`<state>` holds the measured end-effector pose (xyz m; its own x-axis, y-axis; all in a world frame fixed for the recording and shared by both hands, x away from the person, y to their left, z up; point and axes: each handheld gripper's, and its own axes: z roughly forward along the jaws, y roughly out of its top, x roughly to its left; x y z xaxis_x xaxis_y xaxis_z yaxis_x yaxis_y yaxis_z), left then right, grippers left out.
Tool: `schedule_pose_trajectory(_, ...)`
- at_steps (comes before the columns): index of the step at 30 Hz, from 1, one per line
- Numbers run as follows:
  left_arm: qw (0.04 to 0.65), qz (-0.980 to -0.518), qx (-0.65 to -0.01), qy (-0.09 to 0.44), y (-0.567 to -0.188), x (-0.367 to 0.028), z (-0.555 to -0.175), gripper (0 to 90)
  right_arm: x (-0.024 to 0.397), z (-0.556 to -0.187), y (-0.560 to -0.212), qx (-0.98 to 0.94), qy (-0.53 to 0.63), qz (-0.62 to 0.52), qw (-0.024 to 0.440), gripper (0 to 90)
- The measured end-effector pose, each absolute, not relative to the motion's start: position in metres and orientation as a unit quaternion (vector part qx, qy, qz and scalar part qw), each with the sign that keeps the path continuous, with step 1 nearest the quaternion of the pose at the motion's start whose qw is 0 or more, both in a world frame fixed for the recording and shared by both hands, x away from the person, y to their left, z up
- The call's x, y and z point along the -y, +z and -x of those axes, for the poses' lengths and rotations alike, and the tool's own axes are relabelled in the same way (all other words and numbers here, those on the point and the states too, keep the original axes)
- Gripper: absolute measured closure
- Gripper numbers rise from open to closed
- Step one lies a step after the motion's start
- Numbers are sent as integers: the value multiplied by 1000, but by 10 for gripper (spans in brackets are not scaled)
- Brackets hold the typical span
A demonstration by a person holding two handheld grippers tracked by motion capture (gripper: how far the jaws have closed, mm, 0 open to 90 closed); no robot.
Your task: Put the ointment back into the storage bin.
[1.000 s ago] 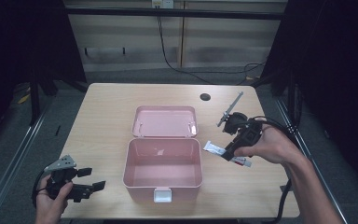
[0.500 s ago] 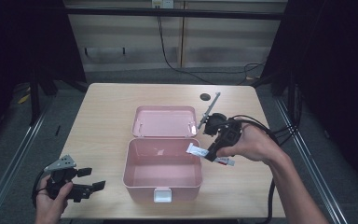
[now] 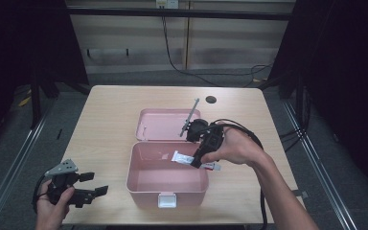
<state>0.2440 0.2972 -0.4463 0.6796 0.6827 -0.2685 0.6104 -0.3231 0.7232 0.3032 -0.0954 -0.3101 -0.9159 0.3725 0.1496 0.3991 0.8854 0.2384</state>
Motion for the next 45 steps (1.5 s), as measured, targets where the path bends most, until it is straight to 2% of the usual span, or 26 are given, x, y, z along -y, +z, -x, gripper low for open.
schedule_pose_trajectory(21,424,-813,-397,41,-447,-297,-244,167,54,-307,-336,975,-127,159,88,719)
schedule_pose_trajectory(45,425,-812,-398,41,-447,-297,-244,167,27,-307,-370,978,-113,129,118,718)
